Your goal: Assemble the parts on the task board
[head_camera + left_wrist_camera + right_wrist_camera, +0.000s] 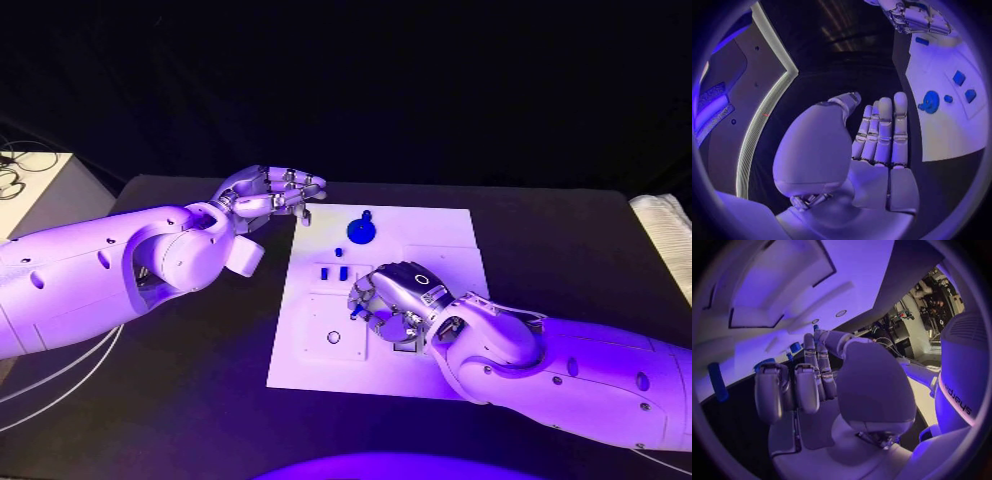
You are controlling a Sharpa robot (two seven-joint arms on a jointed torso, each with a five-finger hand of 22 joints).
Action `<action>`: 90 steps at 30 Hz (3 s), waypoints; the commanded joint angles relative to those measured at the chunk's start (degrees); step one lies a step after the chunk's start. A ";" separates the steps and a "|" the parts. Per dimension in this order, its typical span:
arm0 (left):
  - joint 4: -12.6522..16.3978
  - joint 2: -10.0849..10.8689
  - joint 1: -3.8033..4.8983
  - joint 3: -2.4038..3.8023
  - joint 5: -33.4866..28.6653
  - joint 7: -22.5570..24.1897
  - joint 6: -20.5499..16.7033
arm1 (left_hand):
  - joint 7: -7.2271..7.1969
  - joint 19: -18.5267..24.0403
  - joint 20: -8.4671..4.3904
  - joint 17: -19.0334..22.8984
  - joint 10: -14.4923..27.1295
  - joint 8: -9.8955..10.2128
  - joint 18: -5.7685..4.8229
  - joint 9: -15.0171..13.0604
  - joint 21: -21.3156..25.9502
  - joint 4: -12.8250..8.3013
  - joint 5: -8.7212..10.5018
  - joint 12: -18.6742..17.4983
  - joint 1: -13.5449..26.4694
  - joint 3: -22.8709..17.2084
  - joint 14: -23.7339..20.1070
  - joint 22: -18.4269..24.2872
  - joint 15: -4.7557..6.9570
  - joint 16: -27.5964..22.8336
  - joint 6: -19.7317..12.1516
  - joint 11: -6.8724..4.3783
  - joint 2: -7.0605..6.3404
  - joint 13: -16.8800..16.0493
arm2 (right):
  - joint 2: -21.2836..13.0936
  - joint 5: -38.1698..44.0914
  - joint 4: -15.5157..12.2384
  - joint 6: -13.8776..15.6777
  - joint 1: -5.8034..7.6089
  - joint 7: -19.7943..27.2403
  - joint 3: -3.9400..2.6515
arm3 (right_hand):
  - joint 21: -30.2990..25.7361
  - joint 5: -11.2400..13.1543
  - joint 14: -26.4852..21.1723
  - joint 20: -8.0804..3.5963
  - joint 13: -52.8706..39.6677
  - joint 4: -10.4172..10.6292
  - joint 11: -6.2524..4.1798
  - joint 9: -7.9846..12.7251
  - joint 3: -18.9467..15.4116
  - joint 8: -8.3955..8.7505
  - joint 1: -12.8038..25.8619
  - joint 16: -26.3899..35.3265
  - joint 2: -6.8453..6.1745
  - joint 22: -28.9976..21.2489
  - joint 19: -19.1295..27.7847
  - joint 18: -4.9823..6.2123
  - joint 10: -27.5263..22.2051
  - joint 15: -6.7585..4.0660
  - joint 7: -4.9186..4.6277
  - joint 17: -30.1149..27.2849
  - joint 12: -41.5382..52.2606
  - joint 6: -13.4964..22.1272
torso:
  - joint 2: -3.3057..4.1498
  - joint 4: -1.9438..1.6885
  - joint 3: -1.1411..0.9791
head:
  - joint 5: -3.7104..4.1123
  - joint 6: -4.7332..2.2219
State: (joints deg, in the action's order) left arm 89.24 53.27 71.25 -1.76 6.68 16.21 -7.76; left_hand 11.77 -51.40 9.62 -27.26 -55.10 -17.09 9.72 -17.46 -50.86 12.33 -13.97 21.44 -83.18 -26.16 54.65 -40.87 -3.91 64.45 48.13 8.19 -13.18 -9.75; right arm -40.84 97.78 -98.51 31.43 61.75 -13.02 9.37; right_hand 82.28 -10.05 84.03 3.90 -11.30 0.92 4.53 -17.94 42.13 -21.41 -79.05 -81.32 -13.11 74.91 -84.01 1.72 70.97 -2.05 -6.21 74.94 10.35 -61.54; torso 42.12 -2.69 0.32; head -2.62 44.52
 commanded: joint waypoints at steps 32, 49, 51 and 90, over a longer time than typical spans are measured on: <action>0.10 0.12 0.02 0.03 -0.25 0.11 0.69 | 0.03 -0.29 -0.04 -0.10 0.62 0.35 0.76 0.08 -0.30 0.34 0.04 -0.22 -0.31 0.43 0.06 -0.07 -0.24 -0.36 -0.30 -0.04 -0.12 0.04 | 1.26 5.58 0.18 -5.18 -0.15 -3.63 0.09 | -0.14 -0.30 3.11 -0.35 -0.07 -0.15 -2.41 -0.15 0.11 -0.15 0.30 -0.18 0.38 10.97 -3.34 0.05 2.98 -0.21 -0.03 1.20 0.02 -0.34 | 0.01 -0.04 0.03 | 0.26 0.20; 0.17 0.28 0.03 0.03 -0.25 -0.20 0.72 | 0.03 -0.29 -0.04 -0.10 0.62 0.35 0.76 0.08 -0.30 0.34 0.04 -0.22 -0.31 0.43 0.06 -0.07 -0.24 -0.36 -0.30 -0.04 -0.12 0.04 | 1.57 4.83 0.06 -7.17 -0.14 -2.22 0.21 | -2.32 -0.16 2.91 0.71 0.66 0.16 -0.83 0.27 -3.67 3.00 5.06 0.18 -1.79 9.98 -2.60 0.46 -0.92 1.11 -1.21 0.48 -3.64 4.28 | -0.03 -0.02 0.03 | 0.24 0.38; 0.17 0.30 0.03 0.03 -0.25 -0.26 0.71 | 0.05 -0.28 -0.01 -0.12 0.71 0.34 0.77 0.10 -0.28 0.41 0.02 -0.17 -0.37 0.49 0.06 -0.07 -0.25 -0.39 -0.35 -0.03 -0.05 0.04 | 1.53 4.67 0.07 -7.16 -0.14 -2.13 0.22 | -2.69 -0.17 2.90 0.84 0.75 0.20 -0.70 0.33 -3.85 3.32 5.30 0.19 -2.02 9.80 -2.48 0.54 -1.45 1.23 -1.24 0.42 -3.97 4.59 | -0.02 -0.01 0.03 | 0.24 0.43; -0.29 0.36 0.02 0.03 -0.28 -0.66 1.47 | 0.19 -0.29 0.04 -0.16 1.11 0.50 0.78 0.21 -0.26 0.52 0.04 -0.20 -0.43 0.64 0.08 -0.06 -0.32 -0.41 -0.77 0.09 -0.07 0.07 | -12.15 -4.94 -6.55 -8.68 7.24 -3.39 -0.64 | -10.63 -0.26 1.40 2.01 2.91 0.27 0.67 1.10 -11.61 8.68 6.10 3.30 -3.48 5.88 -0.50 1.95 -11.35 2.29 -1.73 -5.67 -1.06 8.82 | -0.24 0.18 0.14 | 2.31 -1.34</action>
State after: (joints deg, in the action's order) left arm 88.89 53.72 71.25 -1.77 6.65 15.14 -7.50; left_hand 11.97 -51.40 9.61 -27.34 -54.46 -16.82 9.72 -17.35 -50.86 12.80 -13.97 21.45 -83.18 -25.69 54.65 -40.85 -3.91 64.23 47.93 8.40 -13.18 -9.76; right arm -52.85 96.33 -105.22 27.36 68.91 -16.08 8.65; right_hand 72.11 -10.55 83.72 5.85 -8.60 1.17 5.17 -16.91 31.55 -13.04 -73.38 -78.22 -16.39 74.91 -83.73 3.99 60.32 0.28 -8.15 69.49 9.59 -53.20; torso 41.90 -2.59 0.40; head -0.66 43.48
